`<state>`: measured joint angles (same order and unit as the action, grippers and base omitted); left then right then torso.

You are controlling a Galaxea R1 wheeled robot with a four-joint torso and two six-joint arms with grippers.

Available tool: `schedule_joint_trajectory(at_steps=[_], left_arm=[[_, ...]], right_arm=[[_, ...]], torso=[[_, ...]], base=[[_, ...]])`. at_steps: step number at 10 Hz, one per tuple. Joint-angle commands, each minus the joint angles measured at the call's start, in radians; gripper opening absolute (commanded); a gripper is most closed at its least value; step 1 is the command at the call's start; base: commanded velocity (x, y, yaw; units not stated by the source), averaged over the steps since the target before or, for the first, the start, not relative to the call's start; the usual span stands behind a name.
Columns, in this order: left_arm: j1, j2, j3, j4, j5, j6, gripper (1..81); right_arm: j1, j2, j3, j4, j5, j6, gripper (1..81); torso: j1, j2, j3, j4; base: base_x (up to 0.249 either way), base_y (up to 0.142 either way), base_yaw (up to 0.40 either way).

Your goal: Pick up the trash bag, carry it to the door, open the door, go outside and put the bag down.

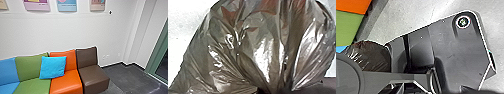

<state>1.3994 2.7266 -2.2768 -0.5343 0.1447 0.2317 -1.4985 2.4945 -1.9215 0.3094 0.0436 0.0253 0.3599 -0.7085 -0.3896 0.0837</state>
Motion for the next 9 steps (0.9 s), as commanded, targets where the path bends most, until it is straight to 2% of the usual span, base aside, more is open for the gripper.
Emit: schedule_joint_trajectory(at_steps=[1, 3, 4, 5, 6, 9], left_arm=[[-0.056, 0.019, -0.049, -0.006, 0.081, 0.006, 1.0], [-0.055, 0.033, -0.072, -0.006, 0.081, 0.011, 1.0], [-0.053, 0.038, -0.082, -0.004, 0.081, 0.012, 1.0], [-0.052, 0.041, -0.09, -0.006, 0.081, 0.012, 1.0], [-0.05, 0.053, -0.102, -0.004, 0.081, 0.011, 1.0], [-0.05, 0.075, -0.148, -0.004, 0.081, 0.012, 1.0]], right_arm=[[0.036, -0.009, -0.014, -0.016, -0.07, -0.005, 81.1], [0.034, 0.008, -0.039, -0.016, -0.074, -0.005, 81.1], [0.034, 0.02, -0.052, -0.018, -0.076, -0.005, 81.1], [0.033, 0.036, -0.068, -0.027, -0.077, -0.005, 81.1], [0.03, 0.052, -0.086, -0.041, -0.076, -0.005, 81.1], [0.03, 0.152, -0.223, -0.069, -0.108, -0.005, 81.1]], torso=[[-0.062, 0.096, 0.094, 0.0], [-0.109, 0.167, 0.167, 0.0], [-0.132, 0.201, 0.103, 0.0], [-0.156, 0.238, 0.14, 0.0], [-0.172, 0.259, 0.158, 0.0], [-0.233, 0.354, 0.173, 0.0]], base=[[0.0, 0.0, 0.0], [0.0, 0.0, 0.0], [0.0, 0.0, 0.0], [0.0, 0.0, 0.0], [0.0, 0.0, 0.0], [0.0, 0.0, 0.0]])
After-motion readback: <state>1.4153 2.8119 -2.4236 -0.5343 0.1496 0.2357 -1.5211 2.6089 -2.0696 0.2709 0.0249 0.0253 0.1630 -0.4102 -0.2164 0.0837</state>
